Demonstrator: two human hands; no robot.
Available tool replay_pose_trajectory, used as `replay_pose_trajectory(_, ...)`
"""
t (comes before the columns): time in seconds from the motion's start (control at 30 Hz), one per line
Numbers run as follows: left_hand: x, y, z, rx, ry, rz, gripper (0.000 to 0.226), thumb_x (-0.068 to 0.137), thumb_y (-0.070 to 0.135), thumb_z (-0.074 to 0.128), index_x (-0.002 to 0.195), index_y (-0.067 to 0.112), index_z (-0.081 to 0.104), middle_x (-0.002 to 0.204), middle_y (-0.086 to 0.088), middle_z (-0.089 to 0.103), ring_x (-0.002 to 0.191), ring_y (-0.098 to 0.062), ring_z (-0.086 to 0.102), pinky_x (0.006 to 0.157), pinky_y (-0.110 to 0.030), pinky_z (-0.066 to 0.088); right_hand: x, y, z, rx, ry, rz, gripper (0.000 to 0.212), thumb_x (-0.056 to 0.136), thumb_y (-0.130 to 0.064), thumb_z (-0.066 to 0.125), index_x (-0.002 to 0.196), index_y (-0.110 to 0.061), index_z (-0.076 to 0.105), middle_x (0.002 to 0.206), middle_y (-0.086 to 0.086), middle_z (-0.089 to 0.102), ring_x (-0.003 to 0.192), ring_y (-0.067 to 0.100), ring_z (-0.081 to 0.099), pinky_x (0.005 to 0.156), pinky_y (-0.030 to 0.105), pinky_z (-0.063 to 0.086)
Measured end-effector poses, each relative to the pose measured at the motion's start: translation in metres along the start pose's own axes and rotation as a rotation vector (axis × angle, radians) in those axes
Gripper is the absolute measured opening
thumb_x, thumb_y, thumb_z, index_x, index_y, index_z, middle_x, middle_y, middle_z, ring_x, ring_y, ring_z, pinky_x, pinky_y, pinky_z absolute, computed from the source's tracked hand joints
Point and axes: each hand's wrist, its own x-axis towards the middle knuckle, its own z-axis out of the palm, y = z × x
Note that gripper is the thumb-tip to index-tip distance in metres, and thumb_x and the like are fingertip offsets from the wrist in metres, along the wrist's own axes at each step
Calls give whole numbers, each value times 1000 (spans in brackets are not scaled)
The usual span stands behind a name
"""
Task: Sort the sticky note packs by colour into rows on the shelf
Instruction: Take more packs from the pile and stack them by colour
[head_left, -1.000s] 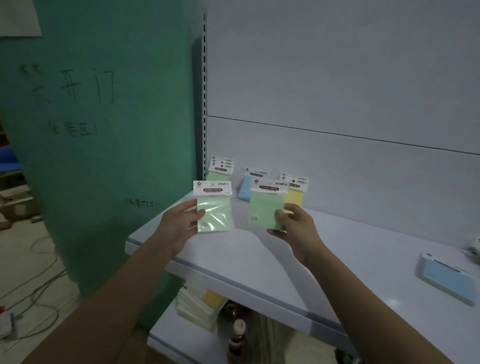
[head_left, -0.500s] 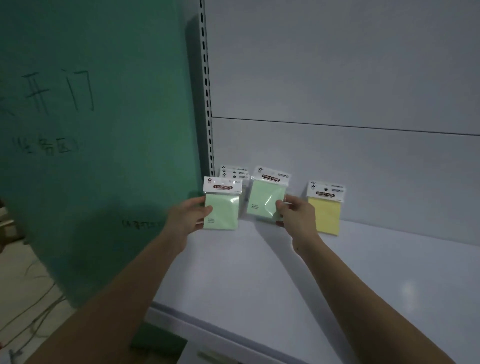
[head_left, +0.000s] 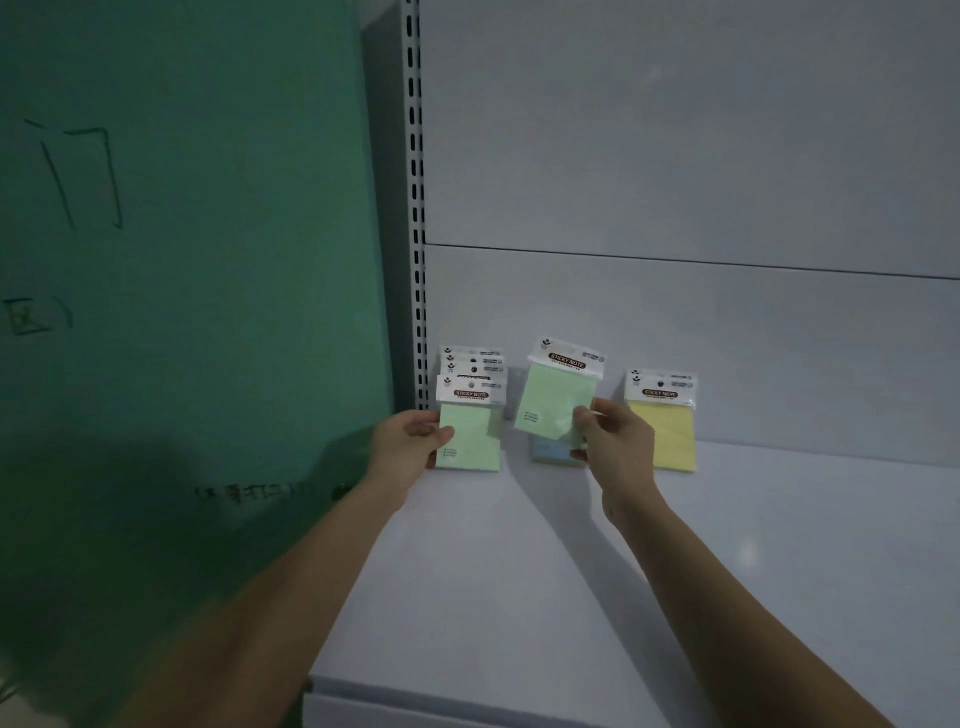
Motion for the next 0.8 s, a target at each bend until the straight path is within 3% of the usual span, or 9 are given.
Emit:
replay_pose_trajectory(0.1, 3, 0, 4, 54, 19, 47, 32, 81, 1, 71, 111, -2, 63, 89, -8, 66, 87, -29, 66, 78, -41, 57, -3, 5, 3, -16, 28, -17, 15, 90, -6, 60, 103, -7, 66, 84, 5, 67, 76, 21, 60, 63, 33, 57)
replay_pose_trajectory(0.2, 4, 3, 6, 167, 54, 118, 23, 81, 3, 71, 104, 2, 66, 85, -4, 64, 82, -21, 62, 85, -37, 54, -5, 11, 4, -36, 64, -29, 21, 88, -7, 62, 109, -4, 66, 84, 5, 67, 78, 21, 60, 62, 34, 55)
replay_pose_trajectory(0.33, 5, 5, 5, 189, 57, 135, 28, 80, 5, 73, 105, 3, 63, 85, -4, 64, 79, -20, 61, 83, -38, 55, -4, 14, 9, -86, 64, -37, 20, 86, -11, 65, 105, -9, 69, 89, 6, 70, 80, 20, 63, 75, 40, 54)
replay_pose_trajectory(0.43, 5, 5, 3, 185, 45, 138, 29, 79, 7, 75, 106, 5, 62, 86, -3, 64, 80, -20, 63, 83, -40, 55, -5, 17, 17, -159, -5, -13, 21, 86, -15, 66, 106, -10, 69, 92, 9, 72, 73, 16, 61, 68, 32, 49)
replay_pose_trajectory(0.57, 5, 4, -3, 133, 23, 114, 19, 86, 10, 67, 104, 11, 61, 97, -5, 66, 91, -24, 65, 85, -44, 56, -11, 26, 38, -252, -124, 29, 18, 85, -16, 69, 102, -11, 69, 91, 11, 72, 62, 14, 57, 65, 32, 46)
replay_pose_trajectory(0.67, 5, 6, -11, 138, 34, 119, 11, 92, 12, 59, 102, 13, 60, 102, -6, 65, 90, -23, 64, 77, -36, 57, -16, 31, 54, -281, -173, 30, 8, 84, -14, 71, 90, -14, 66, 87, 11, 71, 61, 14, 57, 66, 33, 48)
replay_pose_trajectory(0.73, 3, 9, -16, 141, 47, 122, 13, 94, 13, 55, 106, 12, 61, 102, -5, 64, 86, -21, 63, 70, -30, 54, -19, 31, 61, -342, -181, 8, 9, 83, -16, 72, 89, -14, 66, 87, 12, 72, 61, 16, 58, 69, 36, 52)
replay_pose_trajectory(0.8, 1, 12, -21, 164, 85, 146, 16, 94, 11, 54, 108, 12, 61, 103, -4, 64, 87, -19, 61, 73, -30, 53, -22, 30, 65, -433, -179, -38, 14, 81, -20, 73, 91, -12, 67, 87, 9, 72, 66, 20, 62, 72, 37, 54)
